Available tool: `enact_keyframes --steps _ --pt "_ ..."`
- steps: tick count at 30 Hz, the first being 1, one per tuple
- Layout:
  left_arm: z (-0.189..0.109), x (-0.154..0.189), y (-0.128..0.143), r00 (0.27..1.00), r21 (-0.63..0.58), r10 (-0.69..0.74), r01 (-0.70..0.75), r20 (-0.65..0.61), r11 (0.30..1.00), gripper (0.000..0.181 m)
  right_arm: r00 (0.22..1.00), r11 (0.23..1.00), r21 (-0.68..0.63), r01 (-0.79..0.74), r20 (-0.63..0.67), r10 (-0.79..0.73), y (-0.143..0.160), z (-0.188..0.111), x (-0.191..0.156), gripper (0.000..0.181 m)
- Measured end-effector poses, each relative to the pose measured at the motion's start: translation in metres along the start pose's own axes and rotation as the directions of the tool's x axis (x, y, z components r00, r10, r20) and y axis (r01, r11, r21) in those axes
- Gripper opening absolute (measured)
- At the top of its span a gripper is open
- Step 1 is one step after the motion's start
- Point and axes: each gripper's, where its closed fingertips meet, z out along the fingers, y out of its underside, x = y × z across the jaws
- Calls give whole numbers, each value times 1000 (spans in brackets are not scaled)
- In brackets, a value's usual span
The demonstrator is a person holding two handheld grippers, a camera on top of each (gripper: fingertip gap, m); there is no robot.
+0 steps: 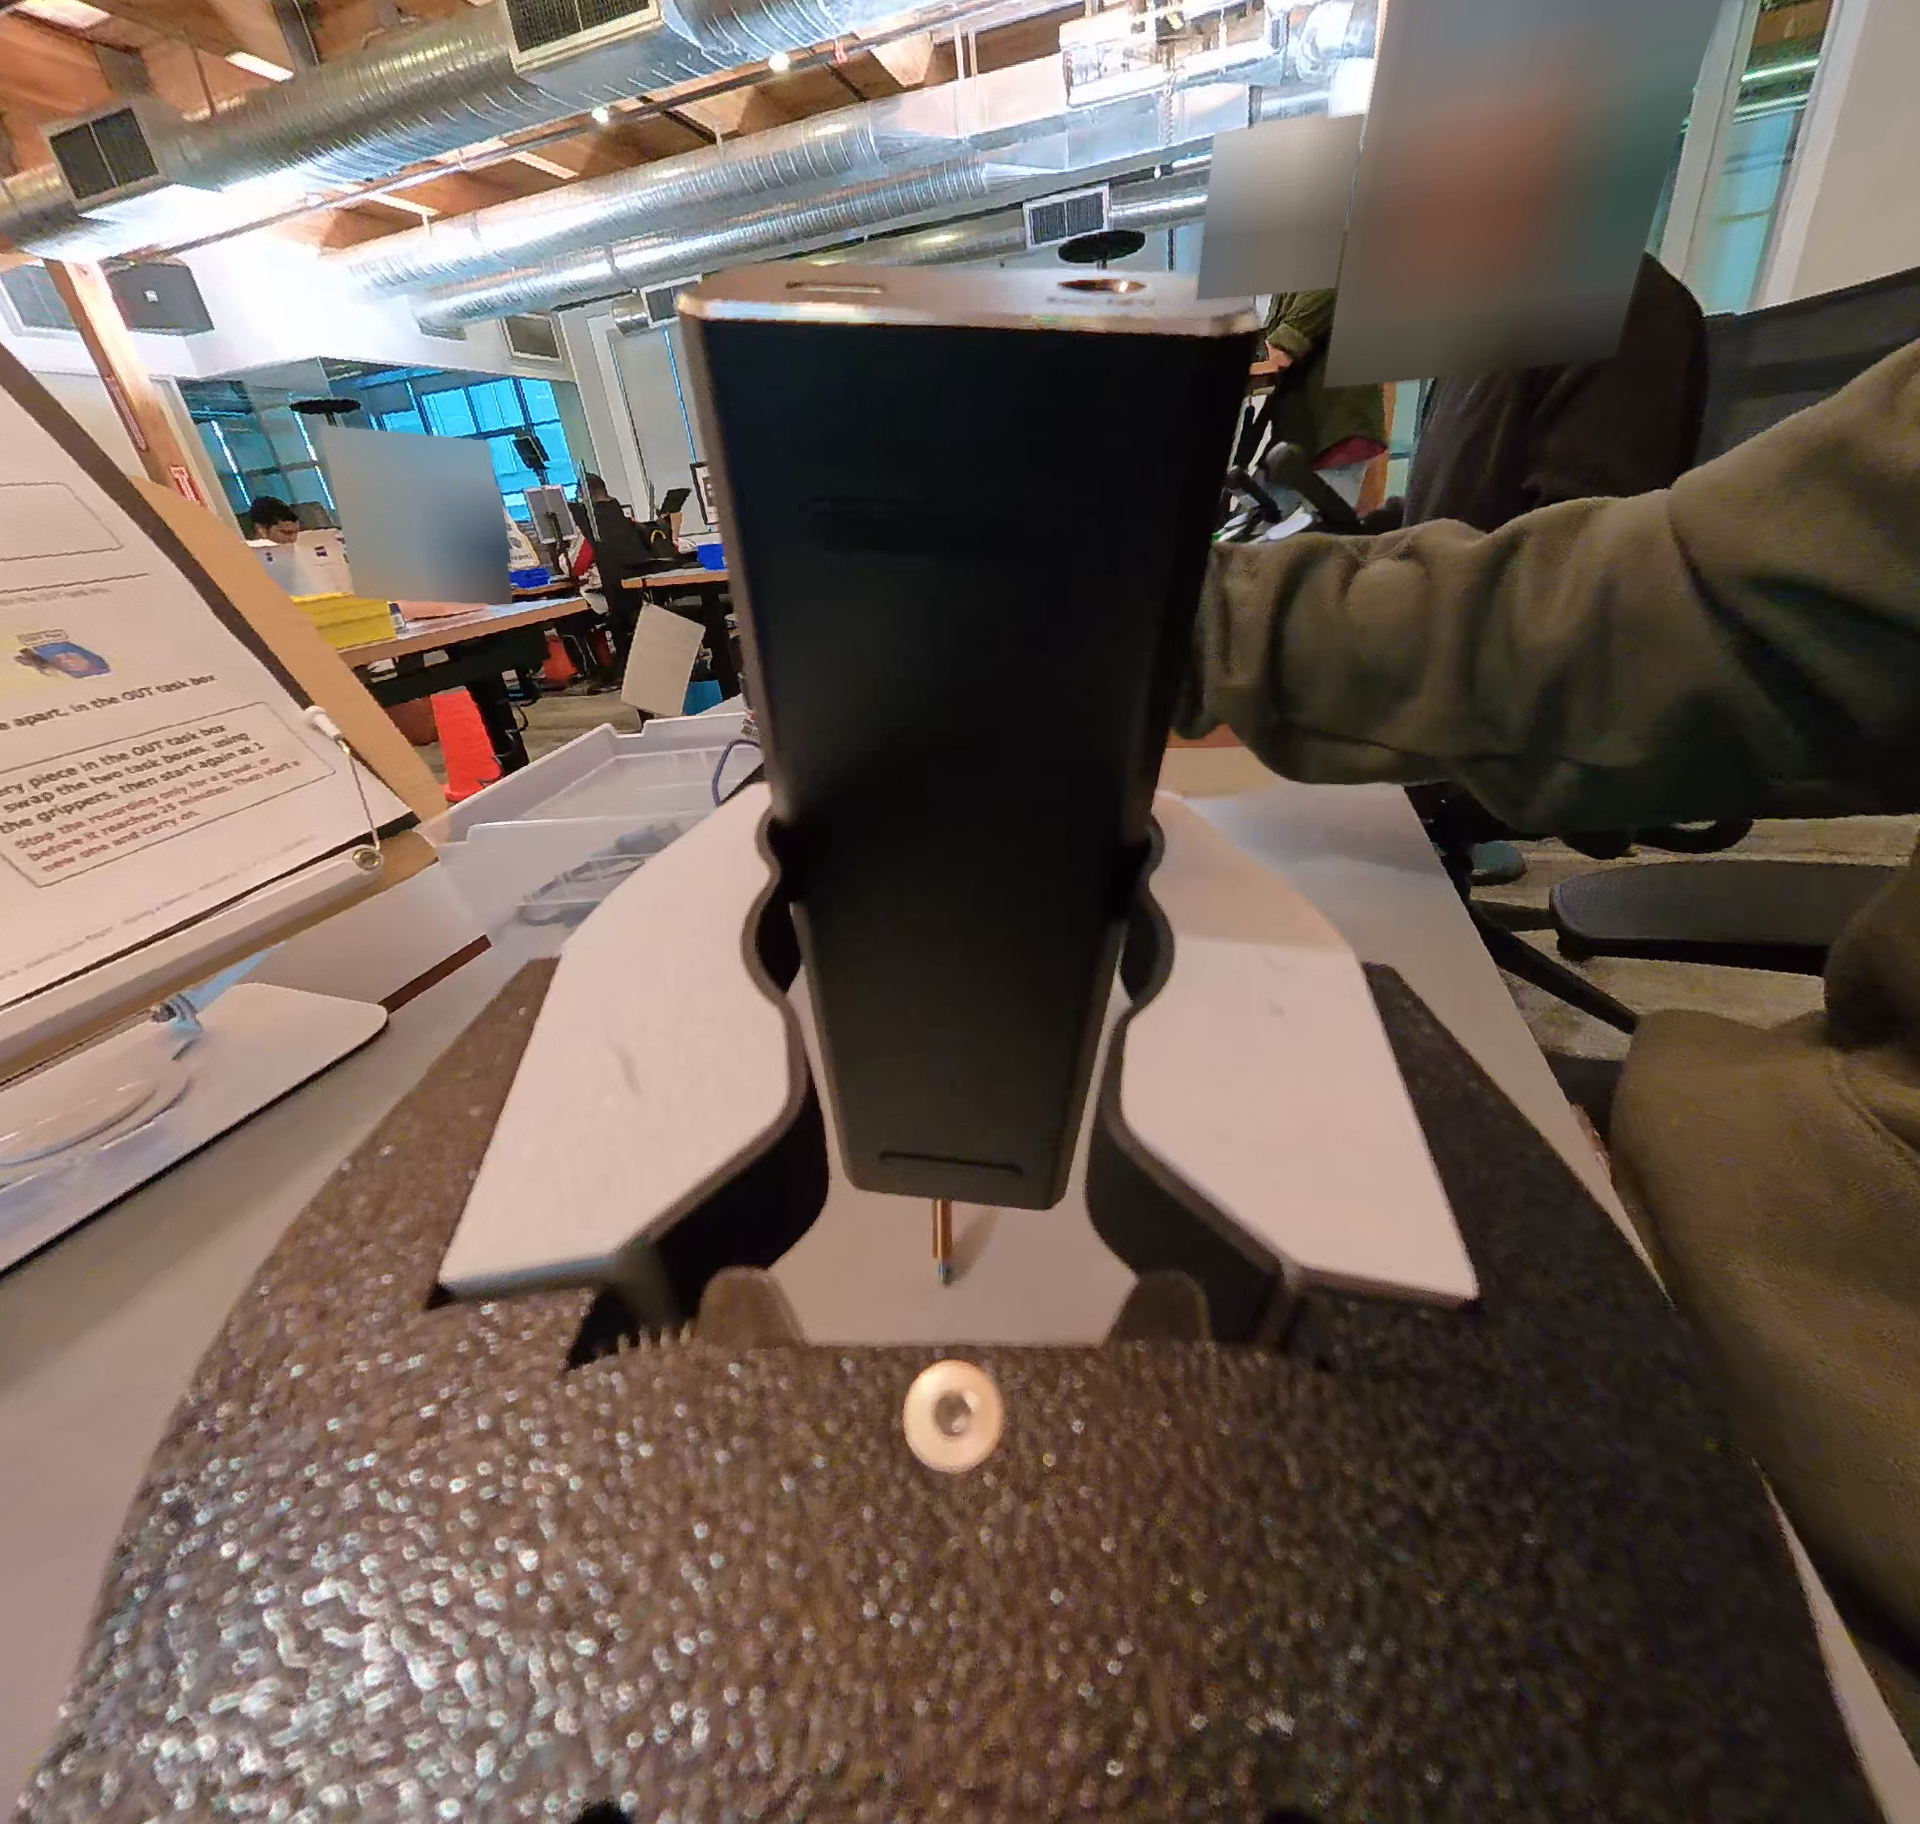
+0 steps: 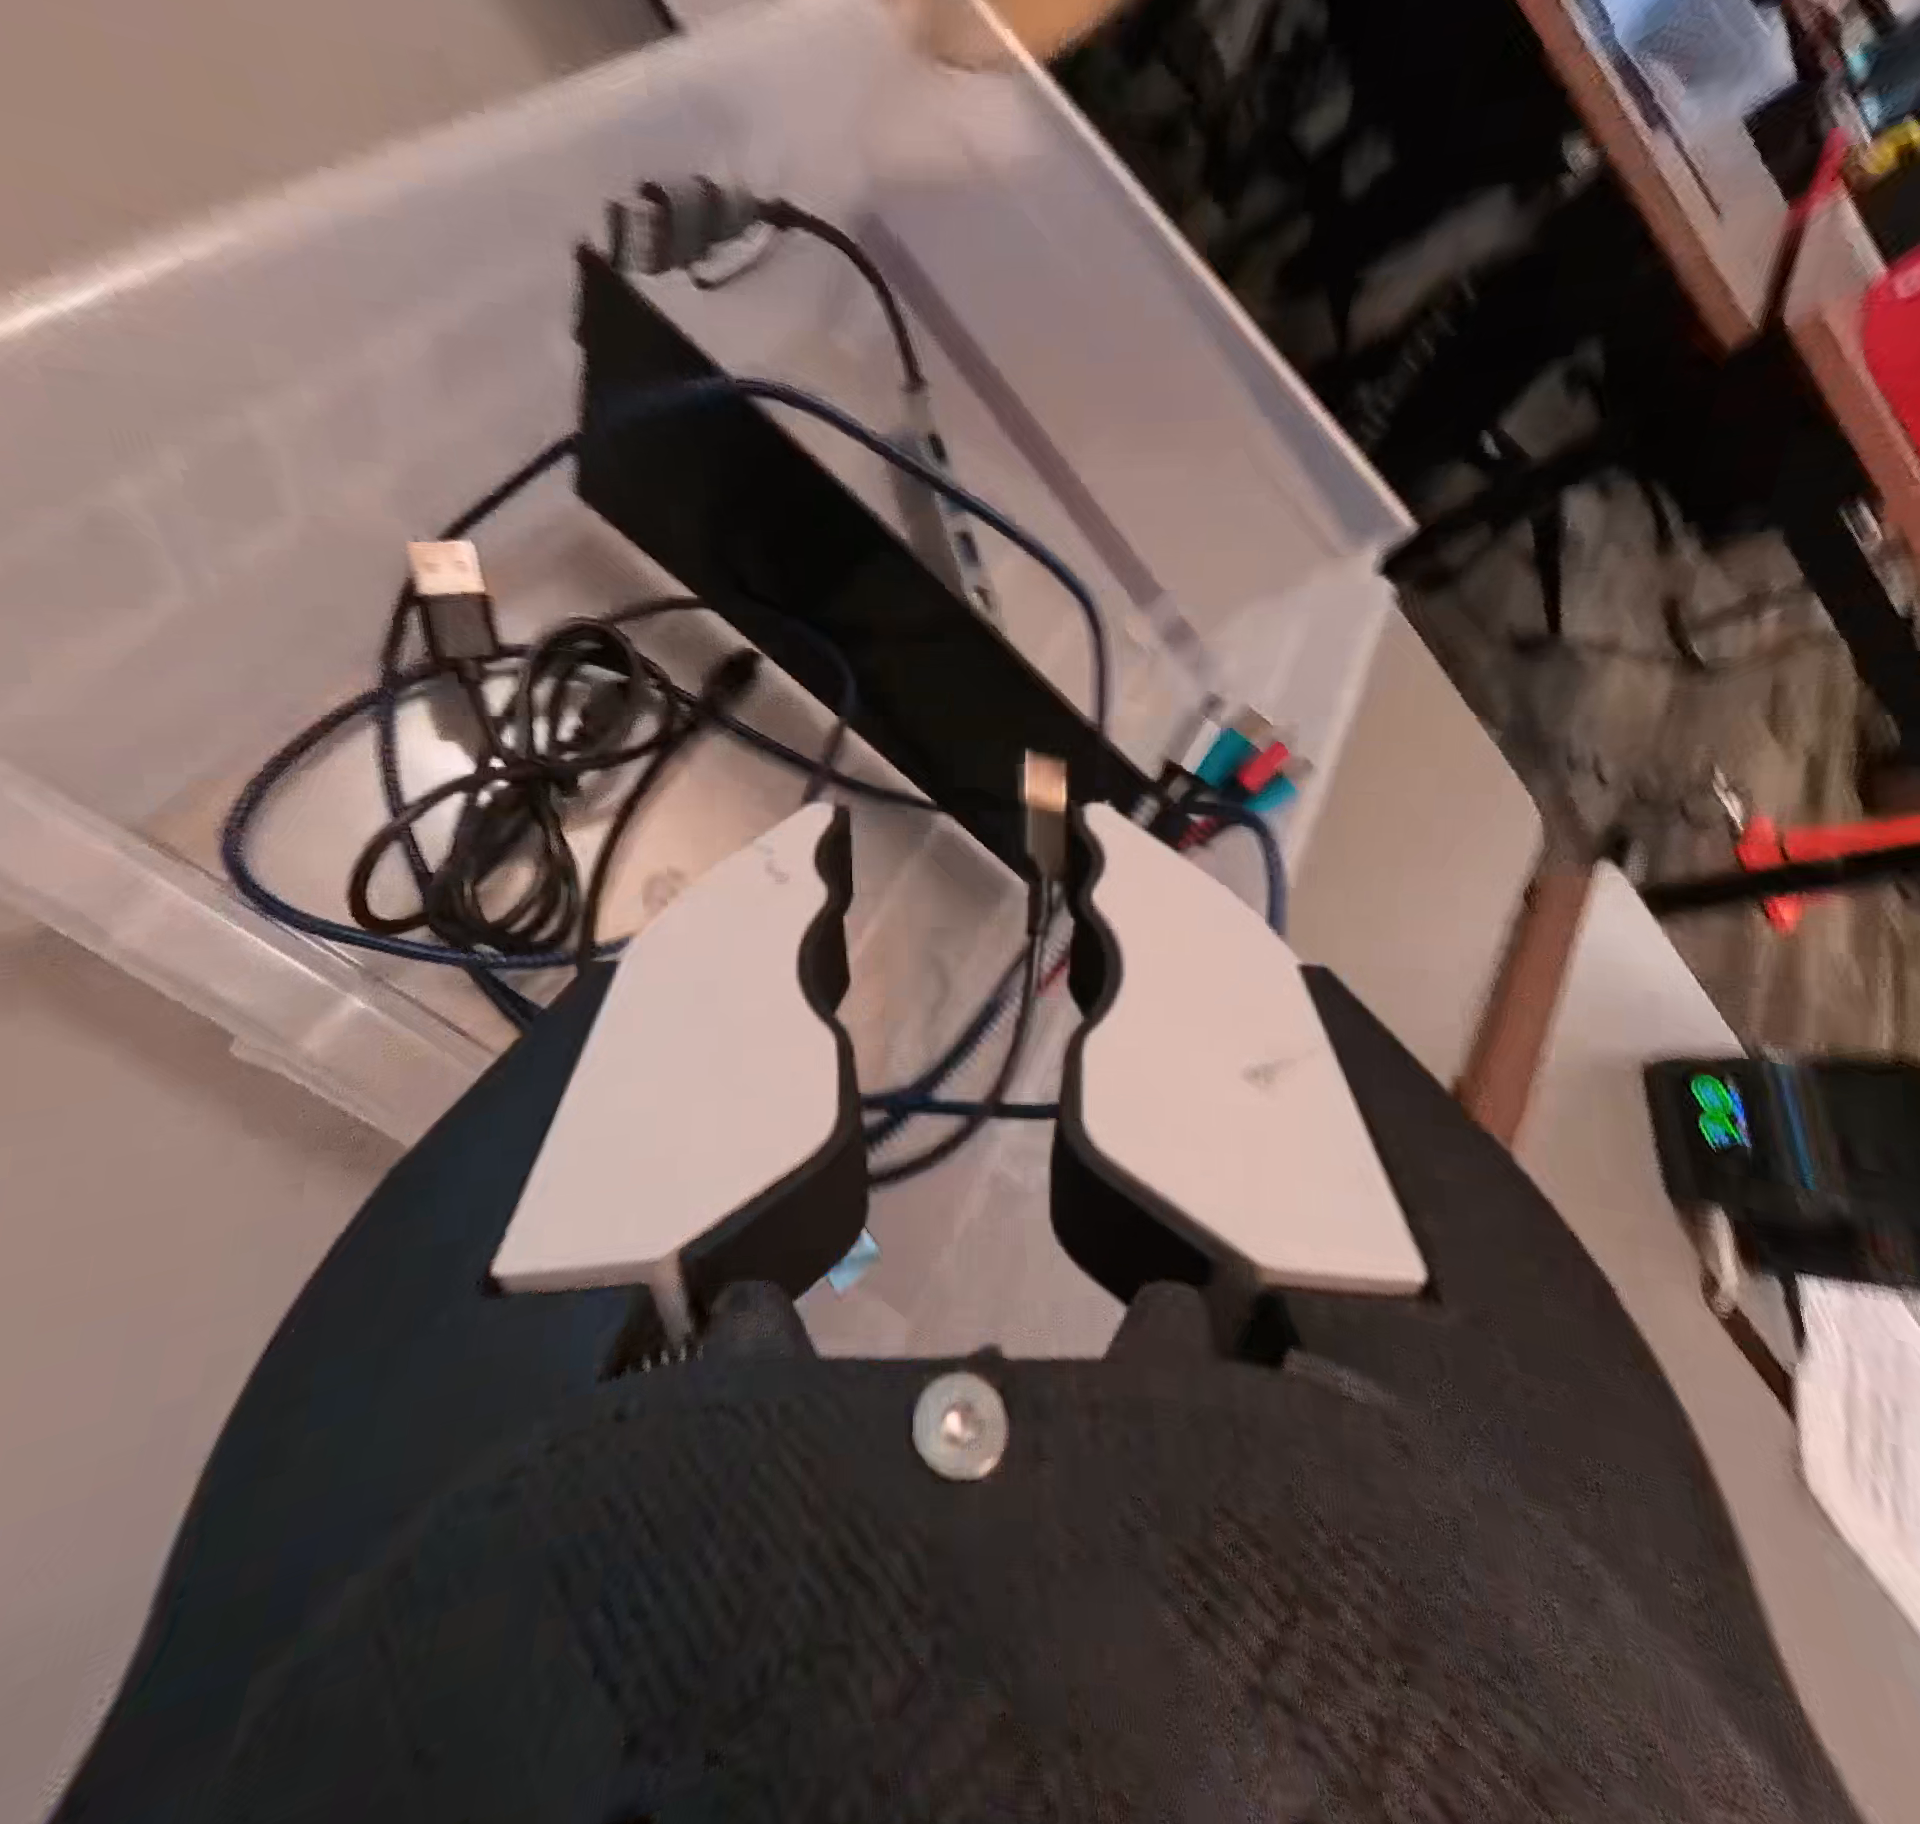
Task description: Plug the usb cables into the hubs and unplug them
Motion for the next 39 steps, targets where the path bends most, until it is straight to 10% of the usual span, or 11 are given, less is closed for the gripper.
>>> enact_keyframes --steps 6,12,17,39 --pt "5 3 4 999 3 -20 20 -25 1000 60 964 956 182 -232 -85 250 -28 -62 16 55" --pt "17 19 9 994 -11 -29 28 -101 1000 60 855 725 546 -420 505 115 -138 -126 -166 48" --pt "28 31 19 989 -55 -34 26 -147 998 60 817 781 559 -280 566 -112 -168 -136 -263 42" --pt "47 55 34 973 -130 4 -35 -229 991 60 754 824 515 -235 631 -180 -164 -124 -304 16"
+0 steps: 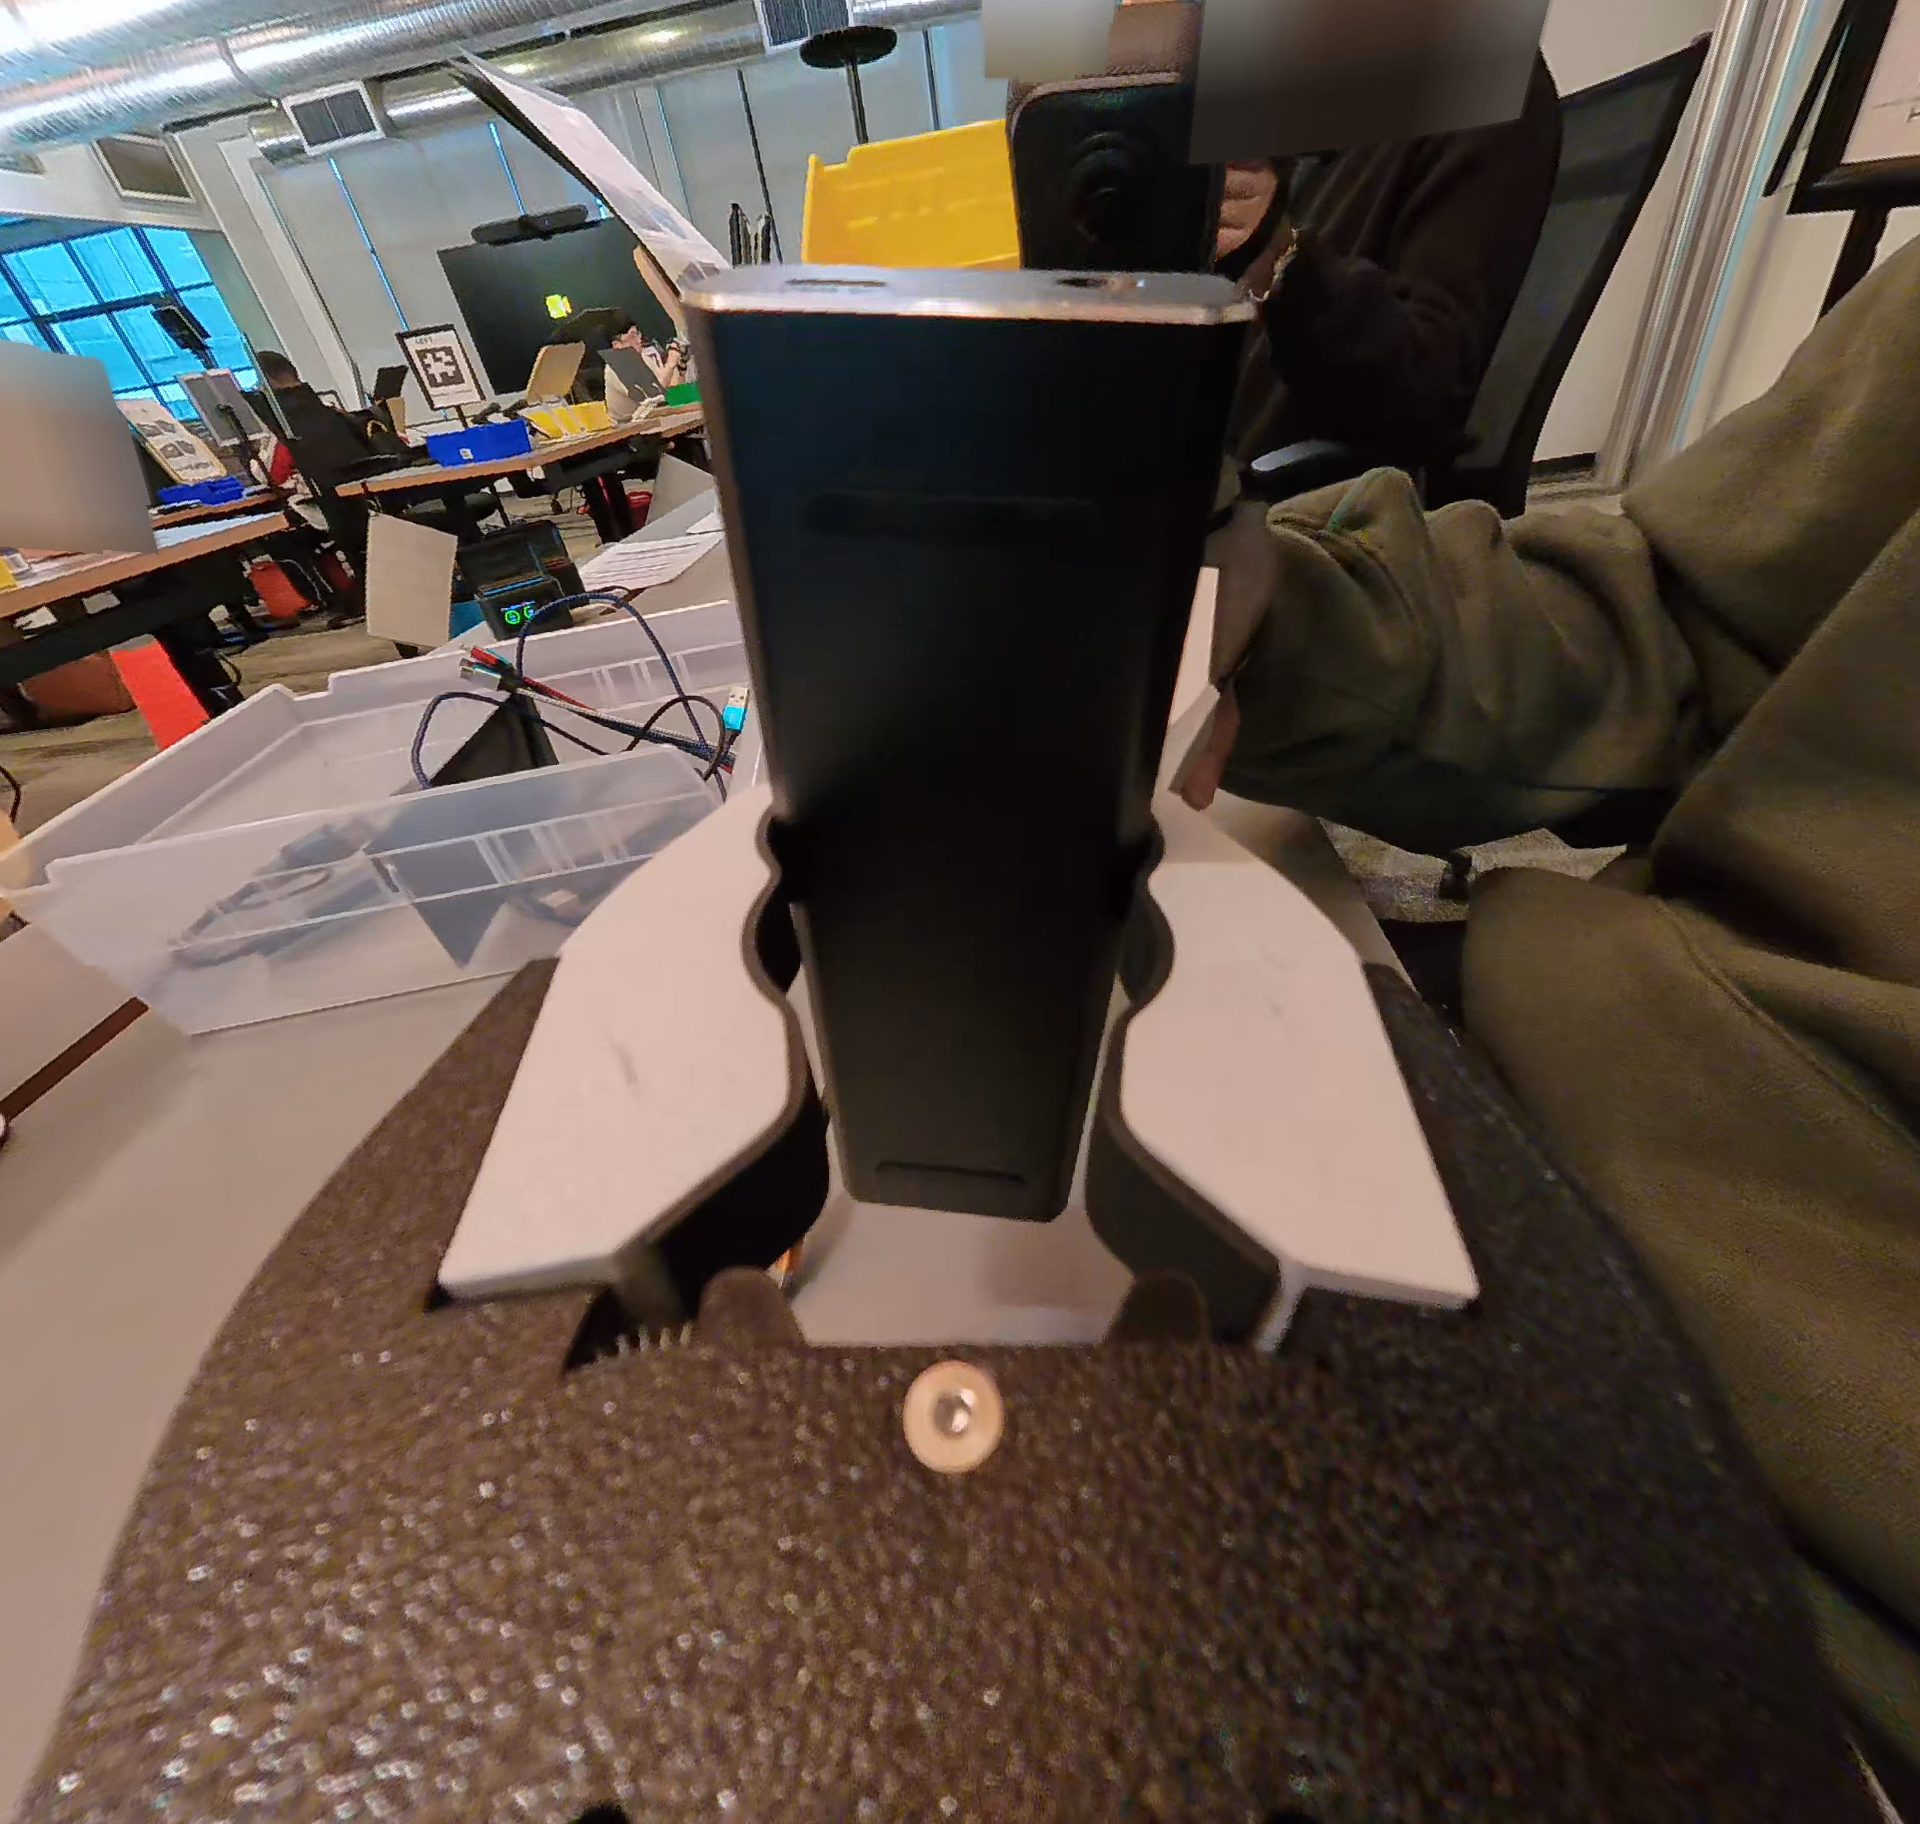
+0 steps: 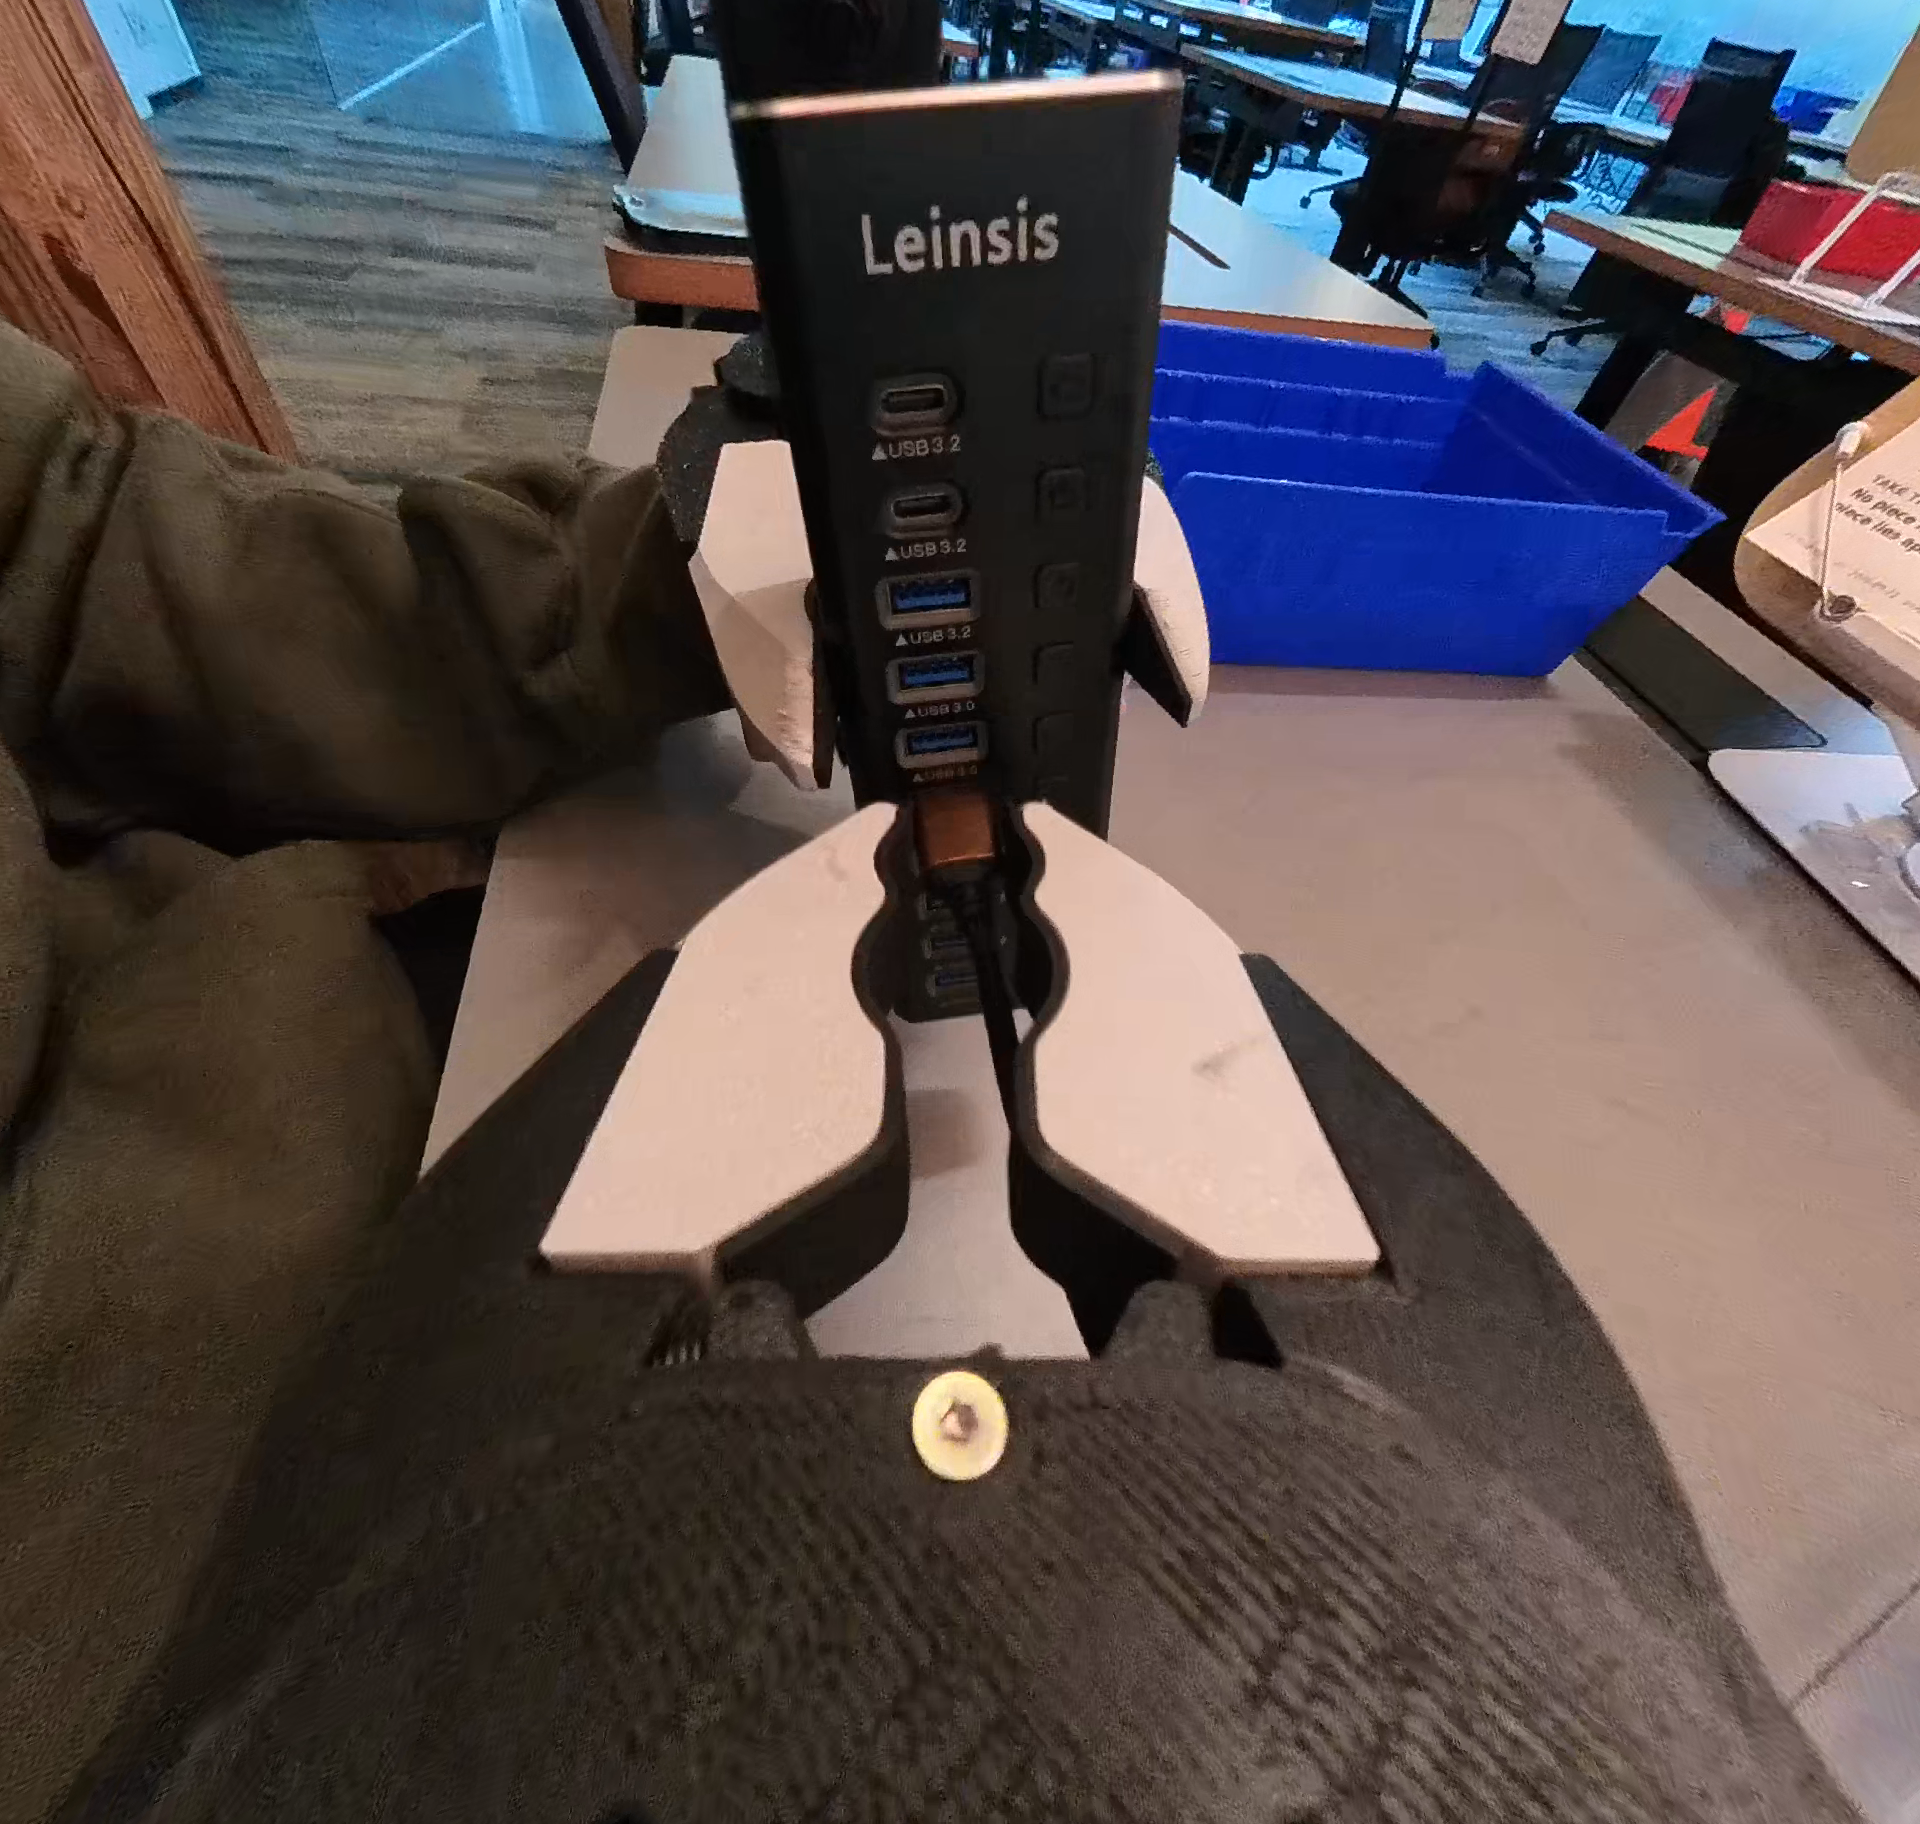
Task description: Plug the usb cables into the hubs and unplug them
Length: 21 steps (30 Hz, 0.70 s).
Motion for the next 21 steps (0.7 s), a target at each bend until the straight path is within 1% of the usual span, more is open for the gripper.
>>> enact_keyframes --steps 9,13,15,18,21 --pt "1 -1 3 999 18 -41 41 -5 999 60 1000 999 -33 15 -8 -15 4 -1 1 16" --pt "2 -2 4 999 7 -42 42 -1 999 60 999 996 -79 44 -20 -46 8 -2 2 16" --pt "2 -4 6 999 12 -50 50 10 999 60 999 996 -84 30 -25 -32 10 -2 3 16" --pt "3 -4 14 998 -30 -55 55 8 998 60 1000 990 -142 7 -1 -8 17 -2 3 15" --pt "2 -5 17 998 -24 -64 64 5 998 60 1000 990 -138 -11 5 12 16 -5 5 16"
